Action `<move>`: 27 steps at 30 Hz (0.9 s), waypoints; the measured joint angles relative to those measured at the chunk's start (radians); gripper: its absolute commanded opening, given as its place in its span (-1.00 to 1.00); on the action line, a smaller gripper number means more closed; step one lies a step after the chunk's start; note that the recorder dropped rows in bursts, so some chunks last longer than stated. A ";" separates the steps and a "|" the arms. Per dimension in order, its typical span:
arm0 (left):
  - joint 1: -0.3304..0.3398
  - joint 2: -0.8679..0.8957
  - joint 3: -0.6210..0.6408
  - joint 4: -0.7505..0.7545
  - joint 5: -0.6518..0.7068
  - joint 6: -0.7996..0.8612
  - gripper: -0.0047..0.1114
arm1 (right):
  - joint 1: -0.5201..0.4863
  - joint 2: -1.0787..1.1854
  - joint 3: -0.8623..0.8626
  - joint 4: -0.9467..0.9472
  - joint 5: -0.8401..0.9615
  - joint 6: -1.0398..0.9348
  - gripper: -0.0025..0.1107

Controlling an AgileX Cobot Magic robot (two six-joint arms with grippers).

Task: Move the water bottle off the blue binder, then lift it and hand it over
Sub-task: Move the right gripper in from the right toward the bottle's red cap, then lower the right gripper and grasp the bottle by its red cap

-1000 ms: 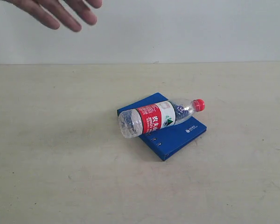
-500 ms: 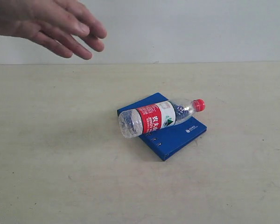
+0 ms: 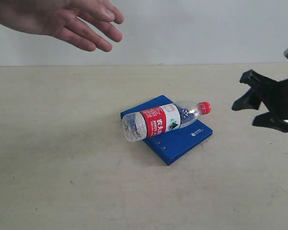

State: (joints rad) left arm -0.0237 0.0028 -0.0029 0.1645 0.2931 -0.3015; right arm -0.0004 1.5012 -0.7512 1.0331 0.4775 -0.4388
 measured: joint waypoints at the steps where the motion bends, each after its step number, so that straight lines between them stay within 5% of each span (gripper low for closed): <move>1: 0.000 0.000 0.000 0.000 0.000 0.000 -0.80 | 0.000 0.049 -0.037 0.050 0.017 -0.028 -0.15; 9: 0.000 0.000 0.000 0.000 0.000 0.000 -0.80 | 0.000 0.455 -0.395 0.467 0.257 -0.158 -0.19; 12: 0.000 0.000 0.000 0.000 0.000 0.000 -0.80 | 0.000 0.571 -0.508 0.482 0.293 -0.159 -0.13; 15: 0.000 0.000 0.000 0.000 0.000 0.000 -0.80 | 0.000 0.610 -0.529 0.468 0.293 -0.161 0.16; 27: 0.000 0.000 0.000 0.000 0.000 0.000 -0.80 | 0.000 0.599 -0.653 0.335 0.471 -0.375 0.16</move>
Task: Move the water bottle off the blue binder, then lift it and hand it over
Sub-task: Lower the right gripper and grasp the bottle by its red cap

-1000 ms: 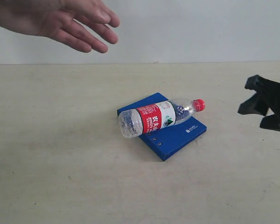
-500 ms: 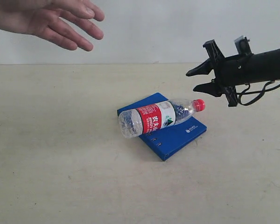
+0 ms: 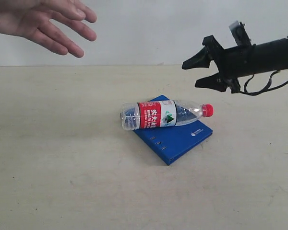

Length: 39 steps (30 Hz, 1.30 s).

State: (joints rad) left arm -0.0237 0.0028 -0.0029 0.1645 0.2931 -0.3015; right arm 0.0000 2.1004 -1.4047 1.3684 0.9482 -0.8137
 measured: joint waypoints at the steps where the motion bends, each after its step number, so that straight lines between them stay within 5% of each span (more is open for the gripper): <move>1: 0.000 0.000 0.000 0.000 0.000 0.000 -0.80 | 0.000 -0.009 -0.034 -0.069 0.044 -0.050 0.16; 7: 0.000 0.000 0.000 0.000 0.000 0.000 -0.80 | 0.012 -0.048 -0.133 -0.546 0.230 -0.162 0.16; 15: 0.000 0.000 0.000 0.000 0.000 0.000 -0.80 | 0.069 -0.048 -0.139 -0.794 0.214 -0.294 0.16; 23: 0.000 0.000 0.000 0.000 0.000 0.000 -0.80 | 0.071 -0.048 -0.139 -0.788 0.056 -0.161 0.16; 39: 0.000 0.000 0.000 0.000 0.000 0.000 -0.80 | 0.071 -0.048 -0.139 -0.850 0.010 -0.613 0.16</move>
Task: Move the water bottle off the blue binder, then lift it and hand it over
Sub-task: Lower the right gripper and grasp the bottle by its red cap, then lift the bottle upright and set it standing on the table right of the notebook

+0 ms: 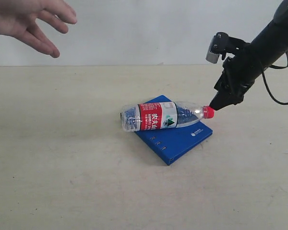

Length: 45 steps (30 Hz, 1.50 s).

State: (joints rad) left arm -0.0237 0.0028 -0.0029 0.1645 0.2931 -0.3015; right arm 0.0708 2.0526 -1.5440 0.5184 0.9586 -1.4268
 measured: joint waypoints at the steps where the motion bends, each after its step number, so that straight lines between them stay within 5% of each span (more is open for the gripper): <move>1: 0.000 0.000 0.000 0.000 0.000 0.000 -0.80 | 0.000 0.000 0.000 0.000 -0.004 -0.021 0.16; 21: 0.000 0.000 0.000 0.000 0.000 0.000 -0.80 | 0.031 0.114 0.000 0.004 -0.070 -0.063 0.16; 26: 0.000 0.000 0.000 0.000 0.000 0.000 -0.80 | 0.031 0.140 0.000 0.004 -0.072 -0.075 -0.08; 35: 0.000 0.000 0.000 0.000 0.000 0.000 -0.80 | 0.031 0.142 0.000 0.006 -0.067 -0.079 -0.94; 45: 0.000 0.000 0.000 0.000 0.000 0.000 -0.80 | 0.025 0.058 0.000 -0.049 -0.060 -0.004 -0.96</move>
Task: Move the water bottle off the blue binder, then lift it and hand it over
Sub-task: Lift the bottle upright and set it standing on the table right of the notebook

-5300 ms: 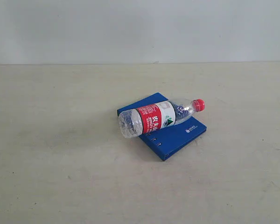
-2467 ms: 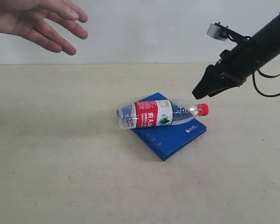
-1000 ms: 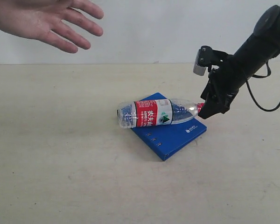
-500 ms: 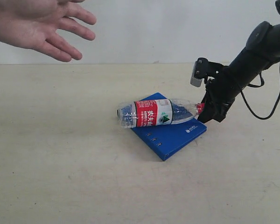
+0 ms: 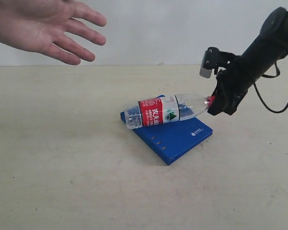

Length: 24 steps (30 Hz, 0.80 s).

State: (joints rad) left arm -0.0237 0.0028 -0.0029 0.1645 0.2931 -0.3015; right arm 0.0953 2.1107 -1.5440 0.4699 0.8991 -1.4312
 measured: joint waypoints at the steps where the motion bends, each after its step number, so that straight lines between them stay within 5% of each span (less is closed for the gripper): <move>1: 0.000 0.000 0.000 0.000 0.000 0.000 -0.80 | -0.006 -0.021 0.000 -0.012 0.000 0.015 -0.96; 13: 0.000 0.000 0.000 0.000 0.000 0.000 -0.80 | -0.208 -0.170 0.000 -0.121 0.006 0.237 -0.96; 24: 0.000 0.000 0.000 0.000 0.000 0.000 -0.80 | -0.352 -0.256 0.000 0.241 0.017 0.171 -0.96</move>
State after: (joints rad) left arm -0.0237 0.0028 -0.0029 0.1645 0.2931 -0.3015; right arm -0.2565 1.8549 -1.5440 0.7104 0.9163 -1.2600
